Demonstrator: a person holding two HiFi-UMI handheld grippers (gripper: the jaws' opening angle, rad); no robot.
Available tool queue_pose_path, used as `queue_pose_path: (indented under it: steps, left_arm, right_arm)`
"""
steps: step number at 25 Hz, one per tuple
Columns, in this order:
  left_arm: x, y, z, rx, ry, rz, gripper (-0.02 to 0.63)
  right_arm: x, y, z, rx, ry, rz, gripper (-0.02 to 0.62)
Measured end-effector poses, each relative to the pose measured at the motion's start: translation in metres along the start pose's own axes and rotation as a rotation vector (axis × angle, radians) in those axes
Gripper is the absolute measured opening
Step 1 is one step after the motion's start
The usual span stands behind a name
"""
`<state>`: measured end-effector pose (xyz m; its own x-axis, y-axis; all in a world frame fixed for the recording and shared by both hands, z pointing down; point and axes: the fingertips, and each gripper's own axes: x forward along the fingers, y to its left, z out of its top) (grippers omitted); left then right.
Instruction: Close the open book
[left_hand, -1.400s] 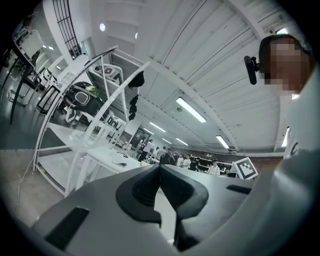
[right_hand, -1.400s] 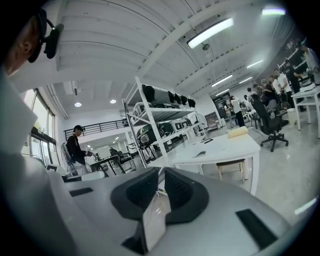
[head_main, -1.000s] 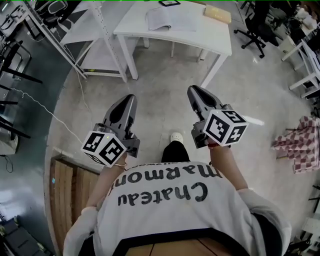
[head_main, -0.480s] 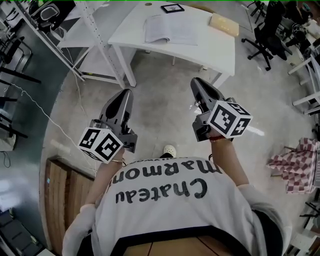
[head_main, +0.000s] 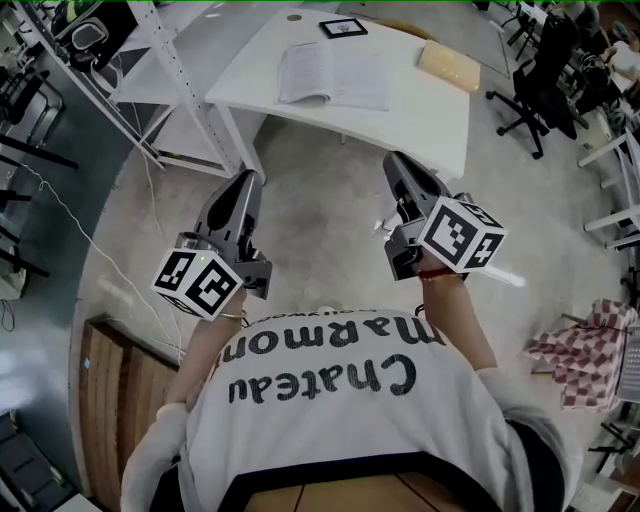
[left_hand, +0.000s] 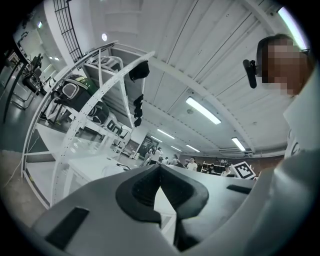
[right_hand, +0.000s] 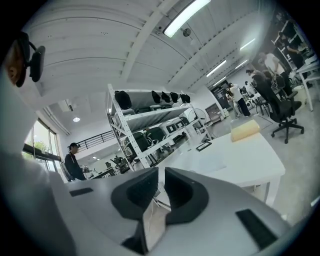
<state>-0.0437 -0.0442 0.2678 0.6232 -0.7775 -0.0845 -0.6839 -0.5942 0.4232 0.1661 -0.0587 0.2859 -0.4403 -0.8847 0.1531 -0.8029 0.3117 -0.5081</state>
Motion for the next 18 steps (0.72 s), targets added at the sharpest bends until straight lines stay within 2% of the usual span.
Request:
queue_pose_path:
  steps: [10,18]
  left_arm:
    - [0.008,0.021,-0.016,-0.032,0.005,0.061,0.023]
    - [0.016,0.071,-0.021,-0.061,0.011,0.096,0.023]
  right_arm:
    - [0.026,-0.033,-0.021,0.059,0.07,0.0,0.057]
    - [0.075,-0.05,-0.056,0.075,0.164,-0.044,0.057]
